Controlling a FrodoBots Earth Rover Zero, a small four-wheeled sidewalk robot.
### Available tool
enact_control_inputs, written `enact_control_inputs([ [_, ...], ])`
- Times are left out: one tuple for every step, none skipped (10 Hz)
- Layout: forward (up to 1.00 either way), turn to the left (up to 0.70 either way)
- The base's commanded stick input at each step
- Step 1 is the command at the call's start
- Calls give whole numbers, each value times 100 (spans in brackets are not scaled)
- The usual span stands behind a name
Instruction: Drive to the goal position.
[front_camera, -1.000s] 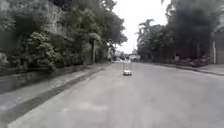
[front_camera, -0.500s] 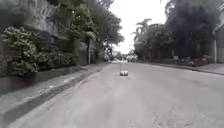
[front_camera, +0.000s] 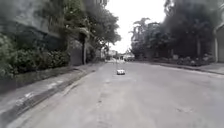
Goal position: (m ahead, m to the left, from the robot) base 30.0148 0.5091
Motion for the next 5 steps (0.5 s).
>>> enact_control_inputs([
  [100,-40],
  [100,-39],
  [100,-2],
  [100,0],
  [100,0],
])
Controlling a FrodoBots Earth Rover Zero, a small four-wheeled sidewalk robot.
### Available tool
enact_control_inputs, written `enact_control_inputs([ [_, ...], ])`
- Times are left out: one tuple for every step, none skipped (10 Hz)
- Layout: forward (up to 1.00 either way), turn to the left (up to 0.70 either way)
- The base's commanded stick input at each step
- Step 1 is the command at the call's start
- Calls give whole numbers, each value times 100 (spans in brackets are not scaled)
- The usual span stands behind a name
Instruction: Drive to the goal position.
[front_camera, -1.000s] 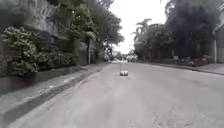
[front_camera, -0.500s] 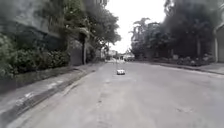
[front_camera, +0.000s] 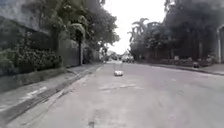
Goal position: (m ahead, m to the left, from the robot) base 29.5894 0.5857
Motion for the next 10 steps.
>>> enact_control_inputs([
  [100,0],
  [100,0],
  [100,0],
  [100,0],
  [100,0],
  [100,0],
  [100,0],
  [100,0],
  [100,0],
  [100,0],
])
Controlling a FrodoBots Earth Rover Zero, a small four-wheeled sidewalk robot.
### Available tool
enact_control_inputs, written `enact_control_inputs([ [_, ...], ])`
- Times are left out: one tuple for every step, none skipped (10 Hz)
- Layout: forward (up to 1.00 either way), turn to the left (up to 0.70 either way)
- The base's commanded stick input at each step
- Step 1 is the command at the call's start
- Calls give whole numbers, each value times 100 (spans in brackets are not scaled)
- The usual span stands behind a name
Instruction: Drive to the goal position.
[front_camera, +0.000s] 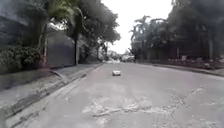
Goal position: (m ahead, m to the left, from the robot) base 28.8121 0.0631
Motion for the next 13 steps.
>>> enact_control_inputs([
  [100,0],
  [100,0],
  [100,0],
  [100,0],
  [100,0],
  [100,0],
  [100,0],
  [100,0],
  [100,0],
  [100,0],
  [100,0],
  [100,0],
  [100,0],
])
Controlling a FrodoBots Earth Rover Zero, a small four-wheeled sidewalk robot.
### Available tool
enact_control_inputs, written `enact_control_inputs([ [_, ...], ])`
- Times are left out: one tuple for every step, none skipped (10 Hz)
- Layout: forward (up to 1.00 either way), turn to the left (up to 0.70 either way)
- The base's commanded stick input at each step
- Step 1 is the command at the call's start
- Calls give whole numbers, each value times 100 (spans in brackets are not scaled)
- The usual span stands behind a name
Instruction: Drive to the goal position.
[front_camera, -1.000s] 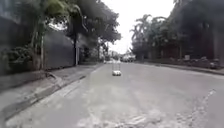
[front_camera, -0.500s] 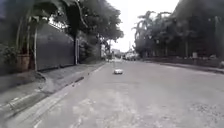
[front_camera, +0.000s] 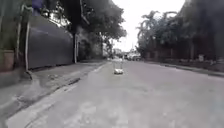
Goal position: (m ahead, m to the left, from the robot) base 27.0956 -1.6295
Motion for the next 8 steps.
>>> enact_control_inputs([
  [100,0],
  [100,0],
  [100,0],
  [100,0],
  [100,0],
  [100,0],
  [100,0],
  [100,-21],
])
